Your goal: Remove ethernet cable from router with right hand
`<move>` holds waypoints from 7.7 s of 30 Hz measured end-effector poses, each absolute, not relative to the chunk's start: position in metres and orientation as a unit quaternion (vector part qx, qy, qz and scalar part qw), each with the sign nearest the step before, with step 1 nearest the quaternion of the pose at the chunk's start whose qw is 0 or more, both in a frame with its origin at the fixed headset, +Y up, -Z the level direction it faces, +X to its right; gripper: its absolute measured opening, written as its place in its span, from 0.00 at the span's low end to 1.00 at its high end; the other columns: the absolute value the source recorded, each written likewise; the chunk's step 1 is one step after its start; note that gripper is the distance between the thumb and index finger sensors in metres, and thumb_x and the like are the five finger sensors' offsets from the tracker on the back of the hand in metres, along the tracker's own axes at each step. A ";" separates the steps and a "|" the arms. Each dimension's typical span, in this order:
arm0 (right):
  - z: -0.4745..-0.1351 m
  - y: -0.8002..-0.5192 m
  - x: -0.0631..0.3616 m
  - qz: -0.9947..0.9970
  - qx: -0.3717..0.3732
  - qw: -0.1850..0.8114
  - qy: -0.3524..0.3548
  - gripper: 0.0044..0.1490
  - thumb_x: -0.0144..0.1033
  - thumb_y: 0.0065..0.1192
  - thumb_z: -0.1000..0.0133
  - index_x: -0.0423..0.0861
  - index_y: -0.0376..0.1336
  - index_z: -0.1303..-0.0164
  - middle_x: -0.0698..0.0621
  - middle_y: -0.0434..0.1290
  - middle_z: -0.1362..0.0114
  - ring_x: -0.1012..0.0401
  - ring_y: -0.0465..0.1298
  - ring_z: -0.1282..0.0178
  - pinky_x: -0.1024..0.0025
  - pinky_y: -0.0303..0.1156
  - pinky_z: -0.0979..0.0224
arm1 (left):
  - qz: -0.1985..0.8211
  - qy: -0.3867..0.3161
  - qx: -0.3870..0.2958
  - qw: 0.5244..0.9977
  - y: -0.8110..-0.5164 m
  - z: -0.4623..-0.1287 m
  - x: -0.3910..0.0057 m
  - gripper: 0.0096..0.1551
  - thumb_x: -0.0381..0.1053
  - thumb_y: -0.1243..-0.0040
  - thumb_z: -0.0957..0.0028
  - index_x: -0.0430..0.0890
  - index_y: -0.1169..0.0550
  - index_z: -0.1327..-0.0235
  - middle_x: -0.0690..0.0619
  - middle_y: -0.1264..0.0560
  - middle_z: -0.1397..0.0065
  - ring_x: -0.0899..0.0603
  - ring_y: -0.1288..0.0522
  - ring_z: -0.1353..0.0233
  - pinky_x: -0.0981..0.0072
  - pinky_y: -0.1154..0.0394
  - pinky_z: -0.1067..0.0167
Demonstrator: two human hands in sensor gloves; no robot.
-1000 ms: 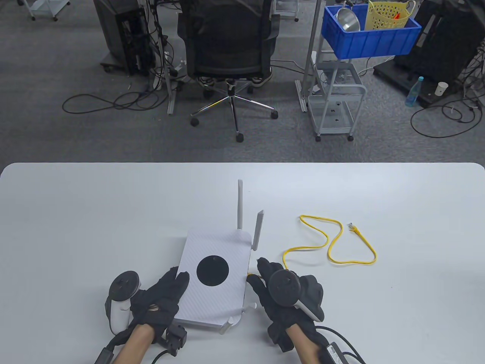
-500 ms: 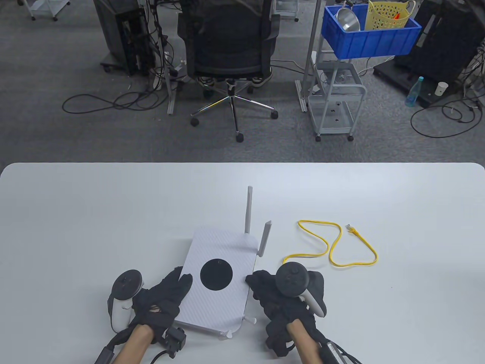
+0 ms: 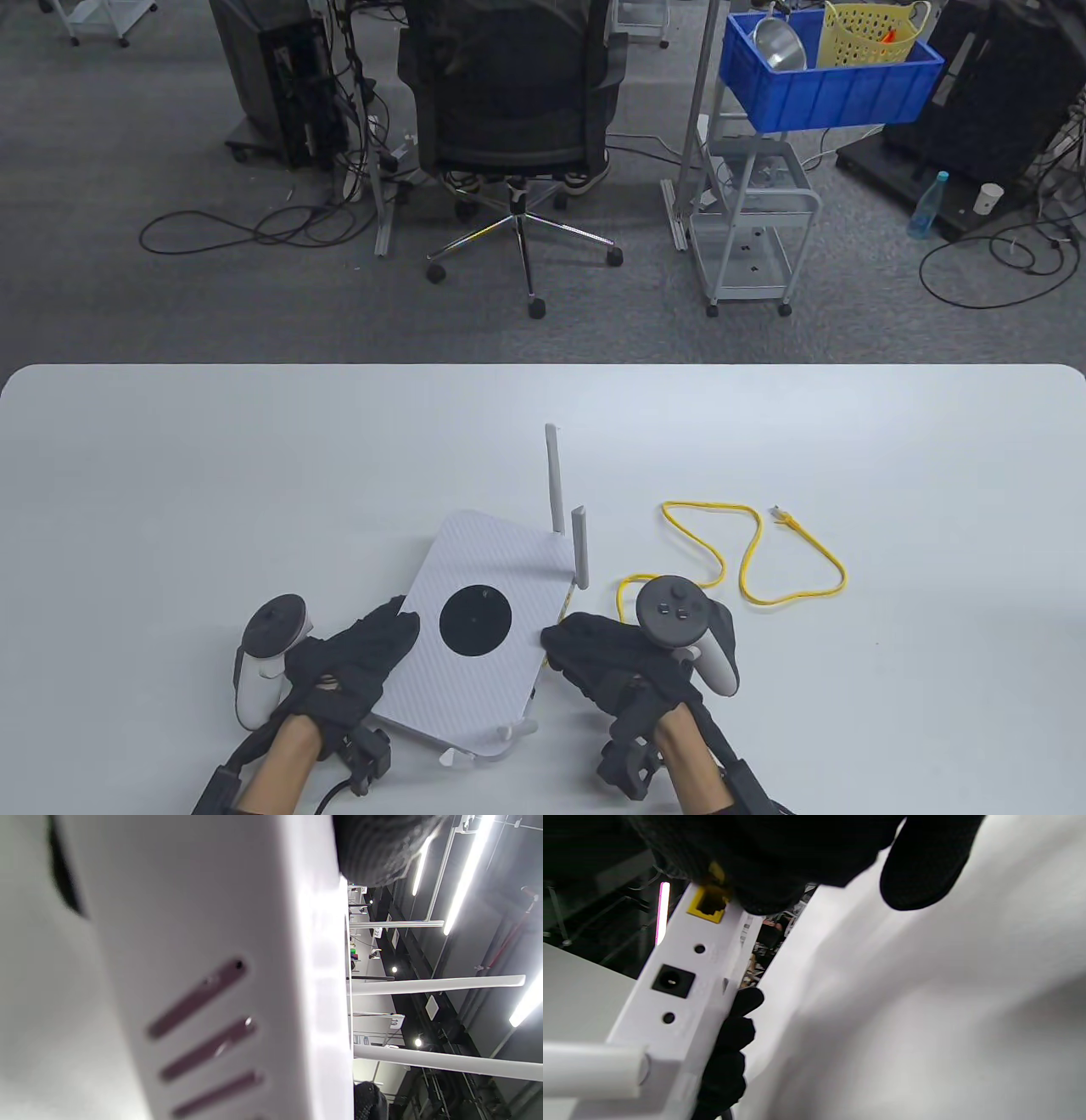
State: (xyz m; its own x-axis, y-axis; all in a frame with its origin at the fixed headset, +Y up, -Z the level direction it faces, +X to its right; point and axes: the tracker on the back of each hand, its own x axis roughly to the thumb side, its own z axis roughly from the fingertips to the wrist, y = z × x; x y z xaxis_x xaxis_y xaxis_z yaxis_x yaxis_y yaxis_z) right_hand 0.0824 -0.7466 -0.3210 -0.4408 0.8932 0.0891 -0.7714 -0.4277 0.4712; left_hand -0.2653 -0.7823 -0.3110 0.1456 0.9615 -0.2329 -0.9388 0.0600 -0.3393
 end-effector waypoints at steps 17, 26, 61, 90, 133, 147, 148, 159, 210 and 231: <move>-0.332 -0.754 0.079 0.783 0.237 0.510 0.267 0.25 0.51 0.60 0.38 0.43 0.70 0.46 0.54 0.77 0.63 0.66 0.76 0.71 0.51 0.76 0.34 | 0.639 -0.050 -0.225 0.733 -0.778 -0.318 -0.274 0.43 0.58 0.40 0.40 0.34 0.39 0.24 0.37 0.16 0.44 0.41 0.07 0.63 0.58 0.13 0.67; -0.326 -0.743 0.085 0.750 0.265 0.535 0.283 0.31 0.53 0.59 0.38 0.38 0.70 0.42 0.54 0.77 0.62 0.66 0.76 0.70 0.49 0.75 0.33 | 0.648 -0.034 -0.215 0.730 -0.776 -0.319 -0.299 0.42 0.58 0.39 0.40 0.35 0.38 0.23 0.37 0.16 0.44 0.40 0.08 0.63 0.56 0.14 0.66; -0.326 -0.748 0.099 0.829 0.157 0.492 0.214 0.35 0.54 0.54 0.38 0.37 0.68 0.37 0.52 0.78 0.56 0.62 0.78 0.64 0.46 0.73 0.32 | 0.612 0.162 -0.129 0.763 -0.788 -0.312 -0.327 0.42 0.60 0.44 0.37 0.40 0.43 0.20 0.38 0.20 0.37 0.39 0.10 0.54 0.55 0.16 0.56; -0.325 -0.752 0.096 0.853 0.148 0.450 0.218 0.36 0.54 0.52 0.38 0.37 0.68 0.36 0.50 0.79 0.54 0.61 0.79 0.63 0.45 0.72 0.32 | 0.427 0.153 -0.171 0.875 -0.773 -0.310 -0.310 0.51 0.68 0.47 0.42 0.39 0.49 0.19 0.39 0.24 0.32 0.41 0.14 0.50 0.52 0.20 0.51; -0.321 -0.728 0.100 0.894 0.157 0.401 0.121 0.35 0.40 0.56 0.38 0.36 0.57 0.24 0.44 0.73 0.39 0.57 0.77 0.49 0.42 0.69 0.28 | 0.132 0.133 -0.044 0.981 -0.726 -0.297 -0.276 0.50 0.72 0.51 0.46 0.47 0.46 0.18 0.42 0.29 0.27 0.37 0.20 0.34 0.42 0.28 0.36; -0.307 -0.716 0.094 0.982 0.109 0.108 -0.113 0.33 0.40 0.55 0.39 0.39 0.58 0.26 0.46 0.72 0.36 0.57 0.77 0.44 0.36 0.65 0.27 | 0.092 -0.020 0.003 0.996 -0.718 -0.281 -0.237 0.53 0.74 0.52 0.50 0.51 0.51 0.17 0.43 0.48 0.09 0.30 0.53 0.11 0.21 0.58 0.25; -0.307 -0.716 0.094 0.982 0.106 0.099 -0.123 0.33 0.40 0.54 0.39 0.39 0.58 0.26 0.46 0.72 0.35 0.56 0.77 0.43 0.35 0.65 0.26 | 0.096 -0.021 -0.004 0.995 -0.719 -0.281 -0.237 0.53 0.74 0.52 0.50 0.52 0.52 0.17 0.44 0.50 0.08 0.31 0.56 0.11 0.22 0.61 0.26; -0.318 -0.736 0.098 0.992 0.080 0.027 -0.091 0.32 0.41 0.56 0.40 0.41 0.59 0.27 0.41 0.67 0.29 0.50 0.73 0.35 0.28 0.57 0.26 | 0.099 -0.026 -0.044 0.994 -0.727 -0.286 -0.239 0.53 0.74 0.53 0.52 0.56 0.56 0.18 0.46 0.65 0.10 0.32 0.73 0.17 0.29 0.74 0.31; -0.309 -0.721 0.082 0.993 0.118 0.027 -0.006 0.55 0.63 0.46 0.43 0.45 0.41 0.11 0.24 0.40 0.12 0.25 0.41 0.17 0.23 0.33 0.27 | 0.083 -0.017 -0.099 0.992 -0.733 -0.289 -0.240 0.48 0.75 0.54 0.52 0.65 0.58 0.24 0.42 0.70 0.15 0.25 0.74 0.23 0.29 0.75 0.37; -0.312 -0.733 0.079 0.991 0.123 0.031 0.052 0.65 0.72 0.33 0.54 0.47 0.29 0.13 0.21 0.26 0.19 0.25 0.30 0.24 0.26 0.28 0.29 | 0.090 -0.014 -0.111 0.990 -0.735 -0.291 -0.241 0.48 0.74 0.54 0.52 0.65 0.57 0.24 0.42 0.69 0.15 0.25 0.73 0.23 0.29 0.74 0.36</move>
State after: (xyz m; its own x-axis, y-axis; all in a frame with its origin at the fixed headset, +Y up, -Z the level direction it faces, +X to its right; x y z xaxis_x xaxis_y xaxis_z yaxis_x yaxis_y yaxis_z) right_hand 0.0790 -0.7334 -0.3116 -0.9680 0.0735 0.2398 -0.0482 -0.9928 0.1098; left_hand -0.2413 -0.7352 -0.2907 0.9833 0.1817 0.0079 -0.1755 0.9592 -0.2215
